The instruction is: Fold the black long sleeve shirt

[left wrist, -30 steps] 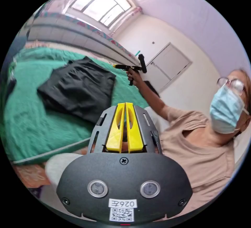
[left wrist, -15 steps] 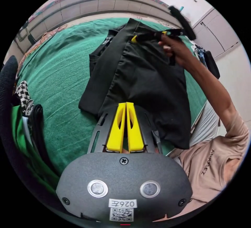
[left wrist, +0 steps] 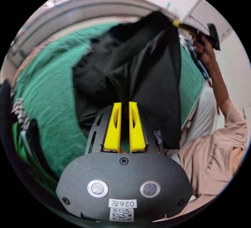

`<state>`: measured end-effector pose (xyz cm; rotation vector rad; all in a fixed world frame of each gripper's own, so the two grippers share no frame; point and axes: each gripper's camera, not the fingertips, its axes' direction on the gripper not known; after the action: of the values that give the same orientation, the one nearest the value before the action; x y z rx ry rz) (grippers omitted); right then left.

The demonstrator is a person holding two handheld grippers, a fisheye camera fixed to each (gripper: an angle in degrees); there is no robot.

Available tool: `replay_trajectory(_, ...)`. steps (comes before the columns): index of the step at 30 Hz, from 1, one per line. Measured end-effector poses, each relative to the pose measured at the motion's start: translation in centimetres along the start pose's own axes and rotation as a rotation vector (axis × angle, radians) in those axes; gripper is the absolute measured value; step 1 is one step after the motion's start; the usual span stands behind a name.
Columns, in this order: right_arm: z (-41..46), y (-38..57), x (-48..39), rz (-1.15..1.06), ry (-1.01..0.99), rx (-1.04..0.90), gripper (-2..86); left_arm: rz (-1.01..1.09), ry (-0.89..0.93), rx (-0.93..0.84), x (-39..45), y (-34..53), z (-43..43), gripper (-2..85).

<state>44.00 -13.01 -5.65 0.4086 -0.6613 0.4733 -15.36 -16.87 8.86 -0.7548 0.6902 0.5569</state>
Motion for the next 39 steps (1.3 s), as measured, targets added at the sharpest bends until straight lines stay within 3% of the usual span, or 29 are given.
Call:
replay_trajectory(3, -6.2, 4.1, 3.9, 0.045, -0.013, 0.002, -1.4, 0.039, -0.006, 0.018, 3.8, -3.8, 1.2, 0.4)
replay_trajectory(6, -11.0, 8.9, 7.2, 0.084, 0.114, 0.026, -1.4, 0.181, 0.042, 0.199, 11.5, -6.0, -1.8, -0.3)
replay_trajectory(8, -14.7, 12.4, 10.4, 0.154, 0.154, 0.067, -1.4, 0.387, 0.337, 0.335, 19.0, -7.4, -3.0, -0.5)
replay_trajectory(11, -17.9, 17.1, 15.1, 0.312, 0.164, 0.139, -1.3, 0.694, 0.685, 0.173, 30.1, -10.4, 2.0, -0.6)
replay_trajectory(14, -19.1, 22.1, 20.0, 0.590, 0.139, 0.202, -0.7, 0.844, 0.791, -0.027, 37.6, -11.6, 7.3, -0.6)
replay_trajectory(18, -21.1, 25.5, 22.2, 0.786, 0.285, 0.270, 1.7, 0.886, 0.826, 0.028, 36.8, -10.6, 4.9, -0.7)
replay_trajectory(21, -23.3, 24.1, 20.1, 0.733, 0.379, 0.344, 4.2, 0.754, 0.697, 0.194, 29.5, -9.5, -0.3, 0.2)
replay_trajectory(23, -22.0, 19.5, 16.3, 0.530, 0.301, 0.292, 5.7, 0.515, 0.352, 0.302, 21.9, -9.0, -3.6, 5.2)
replay_trajectory(24, -21.2, 18.0, 15.0, 0.467, 0.268, 0.257, 6.3, 0.456, 0.263, 0.326, 20.0, -9.0, -4.2, 6.9)
replay_trajectory(26, -16.0, 12.6, 9.1, 0.223, 0.160, 0.068, 9.1, 0.217, -0.013, 0.324, 12.9, -9.6, -4.7, 12.0)
replay_trajectory(29, -8.1, 7.9, 2.3, 0.016, 0.142, -0.161, 13.1, 0.030, -0.049, 0.206, 5.7, -11.8, -2.6, 15.6)
replay_trajectory(32, -0.7, 5.5, -1.1, -0.104, 0.200, -0.361, 13.6, -0.069, 0.053, 0.156, 2.3, -13.5, 0.0, 15.3)
replay_trajectory(35, 5.7, 5.5, -2.2, -0.216, 0.269, -0.663, 1.7, -0.092, -0.080, 0.128, 2.1, -13.5, 1.7, 8.0)
replay_trajectory(37, 5.3, 5.1, -2.4, -0.240, 0.311, -0.657, -0.5, -0.044, -0.172, 0.141, 3.0, -12.4, 1.6, 3.5)
replay_trajectory(39, 2.3, 4.2, -1.8, -0.225, 0.503, -0.572, -1.1, 0.001, -0.191, 0.138, 3.4, -11.4, 1.4, 1.3)
